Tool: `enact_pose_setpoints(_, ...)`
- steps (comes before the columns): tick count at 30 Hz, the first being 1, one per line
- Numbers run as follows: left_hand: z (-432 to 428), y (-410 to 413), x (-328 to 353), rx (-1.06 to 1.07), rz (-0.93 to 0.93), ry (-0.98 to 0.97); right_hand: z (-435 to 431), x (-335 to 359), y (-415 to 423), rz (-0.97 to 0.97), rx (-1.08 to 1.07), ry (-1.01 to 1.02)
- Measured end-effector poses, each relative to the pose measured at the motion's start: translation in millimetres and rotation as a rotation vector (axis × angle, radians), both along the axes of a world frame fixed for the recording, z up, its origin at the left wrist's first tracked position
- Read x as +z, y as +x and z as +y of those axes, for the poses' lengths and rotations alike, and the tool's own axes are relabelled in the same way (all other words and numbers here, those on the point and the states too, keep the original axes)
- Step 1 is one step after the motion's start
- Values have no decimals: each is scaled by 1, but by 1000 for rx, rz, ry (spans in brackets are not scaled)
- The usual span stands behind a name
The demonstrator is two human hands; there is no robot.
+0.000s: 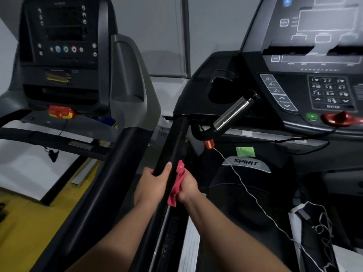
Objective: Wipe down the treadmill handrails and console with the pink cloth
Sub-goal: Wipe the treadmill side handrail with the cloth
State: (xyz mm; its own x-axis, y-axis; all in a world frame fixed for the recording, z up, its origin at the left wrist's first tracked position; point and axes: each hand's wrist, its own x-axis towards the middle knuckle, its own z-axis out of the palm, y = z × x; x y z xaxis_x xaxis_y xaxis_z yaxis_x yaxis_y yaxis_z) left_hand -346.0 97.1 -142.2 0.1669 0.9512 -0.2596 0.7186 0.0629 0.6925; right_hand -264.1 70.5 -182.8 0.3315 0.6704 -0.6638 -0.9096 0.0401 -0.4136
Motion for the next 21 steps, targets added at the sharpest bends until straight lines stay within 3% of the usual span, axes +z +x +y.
enact_pose_setpoints(5,1,1,-1,-9,-40,-29,21,-13,-2,-73,180,-58)
enact_pose_setpoints(12,1,1,2,7,-45,-24,17,6,4,13,44,-106)
enact_pose_setpoints(15,0,0,0,11,-30,-23,15,9,2,-428,-140,-228)
enact_pose_setpoints(18,3,-1,-3,-12,-43,-27,-2,23,-7,-976,-141,-257)
enact_pose_setpoints(21,6,-1,-1,-9,-24,-44,-13,21,-13,-1253,-57,-157)
